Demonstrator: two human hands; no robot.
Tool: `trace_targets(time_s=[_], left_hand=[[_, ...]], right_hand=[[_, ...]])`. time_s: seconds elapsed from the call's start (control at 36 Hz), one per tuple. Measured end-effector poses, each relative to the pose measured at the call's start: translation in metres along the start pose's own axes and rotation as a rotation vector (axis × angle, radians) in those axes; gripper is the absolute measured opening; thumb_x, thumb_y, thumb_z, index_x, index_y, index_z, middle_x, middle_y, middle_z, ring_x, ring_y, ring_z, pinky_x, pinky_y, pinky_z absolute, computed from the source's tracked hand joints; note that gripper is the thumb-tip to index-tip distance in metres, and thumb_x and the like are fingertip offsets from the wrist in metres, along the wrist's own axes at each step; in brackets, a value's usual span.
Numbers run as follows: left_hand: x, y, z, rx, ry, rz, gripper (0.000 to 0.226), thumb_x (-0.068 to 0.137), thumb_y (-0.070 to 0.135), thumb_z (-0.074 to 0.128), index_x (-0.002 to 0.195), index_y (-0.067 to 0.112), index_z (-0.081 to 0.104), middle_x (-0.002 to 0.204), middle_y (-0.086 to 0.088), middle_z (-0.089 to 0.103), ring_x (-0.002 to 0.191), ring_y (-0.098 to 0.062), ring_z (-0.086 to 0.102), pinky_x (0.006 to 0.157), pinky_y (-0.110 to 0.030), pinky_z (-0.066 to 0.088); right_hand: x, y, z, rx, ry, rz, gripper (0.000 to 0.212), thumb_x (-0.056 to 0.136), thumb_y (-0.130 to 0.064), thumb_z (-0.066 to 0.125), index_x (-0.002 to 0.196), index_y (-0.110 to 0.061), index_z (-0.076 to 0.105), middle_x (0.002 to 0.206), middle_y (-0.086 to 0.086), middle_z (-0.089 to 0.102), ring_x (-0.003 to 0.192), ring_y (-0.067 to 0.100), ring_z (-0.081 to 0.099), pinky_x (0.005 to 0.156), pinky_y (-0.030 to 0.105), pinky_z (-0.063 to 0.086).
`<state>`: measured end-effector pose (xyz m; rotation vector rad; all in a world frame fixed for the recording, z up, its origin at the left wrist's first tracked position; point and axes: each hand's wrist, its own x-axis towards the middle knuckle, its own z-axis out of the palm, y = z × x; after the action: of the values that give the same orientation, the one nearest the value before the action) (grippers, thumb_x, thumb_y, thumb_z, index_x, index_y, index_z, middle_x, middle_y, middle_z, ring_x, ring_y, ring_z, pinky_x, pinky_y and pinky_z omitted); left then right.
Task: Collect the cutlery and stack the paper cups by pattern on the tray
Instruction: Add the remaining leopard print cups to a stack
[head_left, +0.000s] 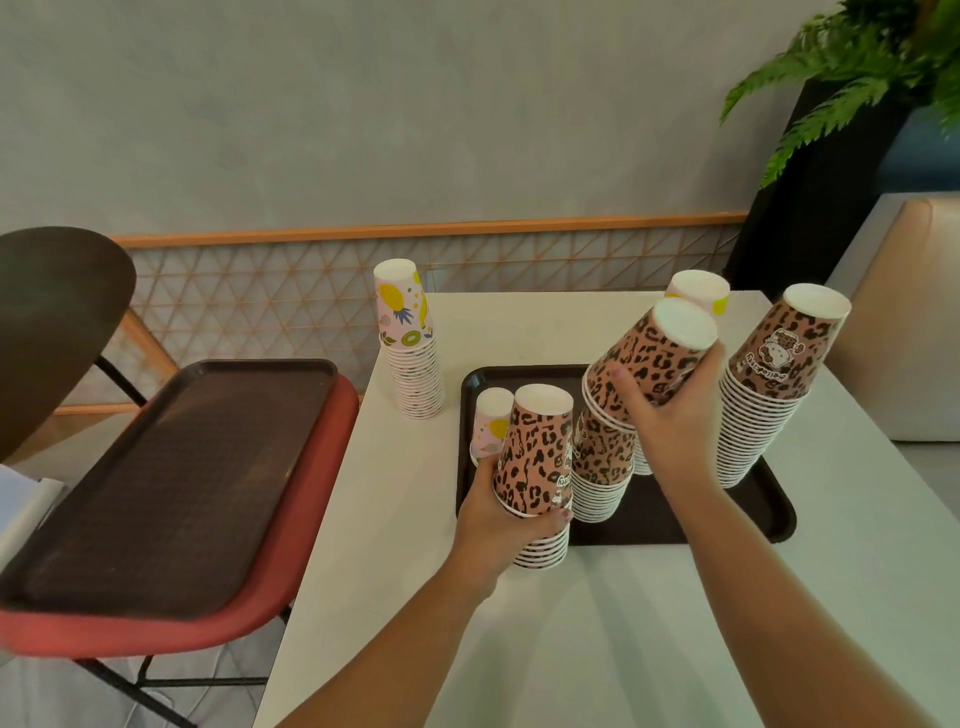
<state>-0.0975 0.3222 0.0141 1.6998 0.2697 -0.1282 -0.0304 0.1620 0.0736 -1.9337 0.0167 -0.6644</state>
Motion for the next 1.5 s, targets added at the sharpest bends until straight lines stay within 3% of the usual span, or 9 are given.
trace_targets(time_s=[0.33, 0.5, 0.67, 0.78, 0.89, 1.03, 1.14, 1.36, 1.5], left_hand=[[-0.001, 0.001, 0.001, -0.012, 0.009, -0.007, 0.085, 0.058, 0.016, 0.087, 0.125, 0.033, 0.040, 0.115, 0.016, 0.054, 0.113, -0.009, 0.051, 0.093, -0.027, 0.043], [-0.002, 0.002, 0.002, -0.021, 0.023, -0.009, 0.090, 0.057, 0.017, 0.087, 0.132, 0.029, 0.038, 0.123, 0.011, 0.053, 0.116, -0.011, 0.050, 0.100, -0.034, 0.044], [-0.005, 0.008, 0.006, -0.076, 0.007, 0.044, 0.078, 0.058, 0.013, 0.087, 0.119, 0.034, 0.045, 0.114, 0.015, 0.060, 0.108, -0.003, 0.055, 0.094, -0.028, 0.047], [-0.008, 0.011, 0.007, -0.084, -0.002, 0.098, 0.070, 0.060, 0.011, 0.086, 0.115, 0.033, 0.048, 0.108, 0.017, 0.062, 0.102, 0.003, 0.058, 0.086, -0.019, 0.049], [-0.009, 0.009, 0.005, -0.034, -0.071, 0.134, 0.090, 0.054, 0.014, 0.089, 0.128, 0.033, 0.041, 0.116, 0.018, 0.059, 0.109, 0.001, 0.057, 0.092, -0.025, 0.049], [-0.010, 0.009, 0.007, -0.004, -0.084, 0.124, 0.092, 0.055, 0.015, 0.089, 0.129, 0.035, 0.038, 0.116, 0.021, 0.056, 0.109, 0.003, 0.054, 0.094, -0.024, 0.047], [-0.011, 0.010, 0.008, 0.007, -0.075, 0.120, 0.086, 0.057, 0.013, 0.088, 0.122, 0.039, 0.038, 0.115, 0.021, 0.056, 0.108, 0.002, 0.054, 0.092, -0.024, 0.048], [-0.013, 0.002, 0.009, 0.081, -0.058, 0.112, 0.091, 0.055, 0.021, 0.089, 0.128, 0.035, 0.038, 0.119, 0.019, 0.054, 0.112, -0.003, 0.051, 0.094, -0.025, 0.047], [-0.010, 0.000, 0.006, 0.064, -0.010, 0.066, 0.090, 0.053, 0.022, 0.090, 0.128, 0.033, 0.042, 0.118, 0.015, 0.057, 0.114, -0.007, 0.052, 0.099, -0.033, 0.046]], right_hand=[[-0.025, 0.028, 0.010, -0.051, -0.172, 0.058, 0.086, 0.071, -0.031, 0.078, 0.139, -0.013, 0.030, 0.138, 0.004, 0.042, 0.129, 0.017, 0.039, 0.101, 0.025, 0.033], [-0.027, -0.001, 0.003, 0.002, -0.005, -0.220, 0.072, 0.077, -0.044, 0.063, 0.132, -0.005, 0.038, 0.130, 0.001, 0.041, 0.122, 0.005, 0.037, 0.101, 0.015, 0.032], [-0.036, -0.017, 0.010, 0.087, -0.424, -0.188, 0.085, 0.073, -0.041, 0.072, 0.140, -0.020, 0.026, 0.130, -0.008, 0.047, 0.116, -0.005, 0.048, 0.091, 0.009, 0.041], [-0.045, -0.015, 0.018, -0.006, -0.559, -0.084, 0.095, 0.069, -0.047, 0.074, 0.143, -0.031, 0.017, 0.130, -0.011, 0.050, 0.117, 0.004, 0.049, 0.096, 0.022, 0.042], [-0.046, -0.012, 0.019, -0.005, -0.521, -0.016, 0.080, 0.070, -0.044, 0.074, 0.135, -0.025, 0.030, 0.117, -0.014, 0.052, 0.112, 0.008, 0.053, 0.084, 0.015, 0.042], [-0.046, -0.013, 0.019, -0.011, -0.482, 0.012, 0.074, 0.072, -0.043, 0.072, 0.130, -0.021, 0.033, 0.118, -0.006, 0.056, 0.111, 0.012, 0.055, 0.087, 0.029, 0.050], [-0.043, -0.014, 0.017, 0.023, -0.426, 0.013, 0.069, 0.074, -0.039, 0.072, 0.128, -0.018, 0.035, 0.113, -0.008, 0.056, 0.103, 0.007, 0.056, 0.074, 0.009, 0.045], [-0.020, -0.029, 0.001, 0.097, -0.230, -0.034, 0.057, 0.077, -0.029, 0.070, 0.122, -0.021, 0.036, 0.100, -0.018, 0.054, 0.089, -0.007, 0.053, 0.069, -0.003, 0.041], [0.002, -0.041, -0.012, 0.153, -0.036, -0.050, 0.079, 0.073, -0.045, 0.071, 0.133, -0.011, 0.031, 0.119, -0.001, 0.054, 0.109, 0.013, 0.054, 0.089, 0.023, 0.049]])
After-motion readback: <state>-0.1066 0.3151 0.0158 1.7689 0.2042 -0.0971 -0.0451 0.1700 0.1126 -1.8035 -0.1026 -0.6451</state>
